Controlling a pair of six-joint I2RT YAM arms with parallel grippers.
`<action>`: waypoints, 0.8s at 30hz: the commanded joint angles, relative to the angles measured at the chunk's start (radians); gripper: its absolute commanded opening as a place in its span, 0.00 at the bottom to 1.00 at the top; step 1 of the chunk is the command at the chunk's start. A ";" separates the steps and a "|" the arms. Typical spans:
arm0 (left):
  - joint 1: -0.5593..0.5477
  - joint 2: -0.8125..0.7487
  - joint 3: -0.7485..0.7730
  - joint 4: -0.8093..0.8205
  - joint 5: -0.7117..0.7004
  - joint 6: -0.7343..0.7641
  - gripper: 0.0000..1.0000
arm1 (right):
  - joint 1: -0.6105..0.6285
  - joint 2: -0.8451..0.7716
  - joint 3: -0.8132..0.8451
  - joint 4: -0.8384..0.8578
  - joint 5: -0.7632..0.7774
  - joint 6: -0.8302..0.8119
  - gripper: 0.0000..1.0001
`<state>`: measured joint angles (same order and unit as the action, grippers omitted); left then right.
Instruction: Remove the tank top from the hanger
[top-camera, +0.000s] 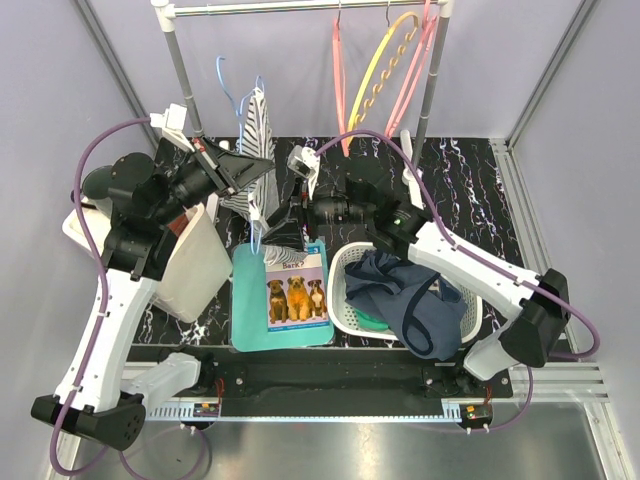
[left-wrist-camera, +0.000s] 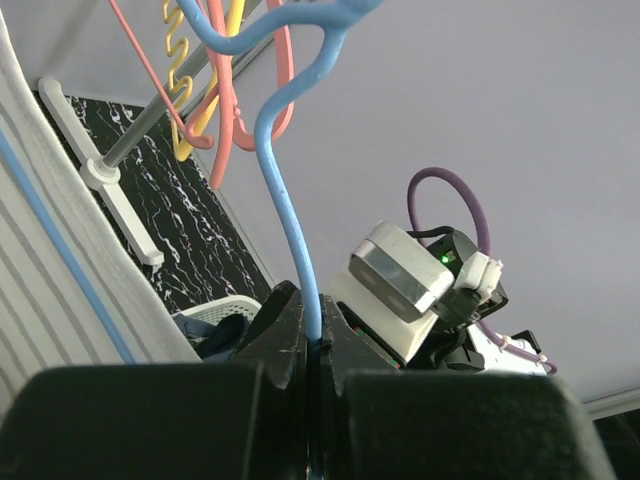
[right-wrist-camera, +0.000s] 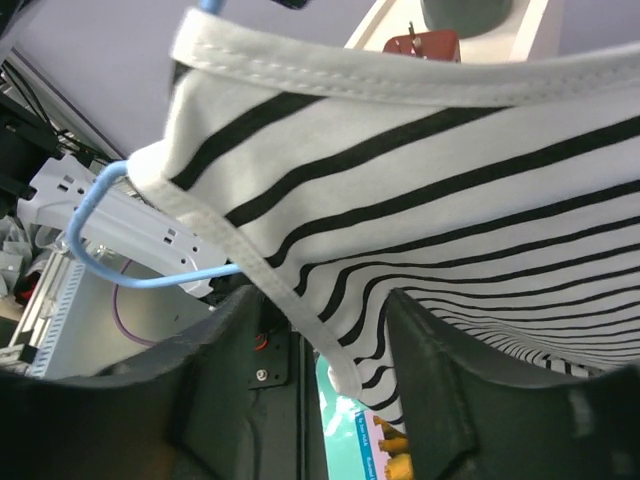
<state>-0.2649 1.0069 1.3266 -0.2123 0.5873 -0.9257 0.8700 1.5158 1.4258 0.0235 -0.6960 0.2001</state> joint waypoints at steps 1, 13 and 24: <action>0.000 -0.034 0.005 0.082 0.043 -0.004 0.00 | 0.007 0.001 0.044 0.058 0.059 0.007 0.53; 0.000 -0.013 0.040 -0.012 -0.168 0.194 0.00 | 0.026 -0.091 -0.011 0.013 0.084 0.047 0.00; 0.000 0.025 -0.106 0.369 -0.478 0.223 0.00 | 0.101 -0.204 -0.175 0.010 0.090 0.107 0.00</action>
<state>-0.2687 1.0054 1.2221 -0.1020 0.2695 -0.7246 0.9428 1.3445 1.3033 0.0227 -0.6018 0.2737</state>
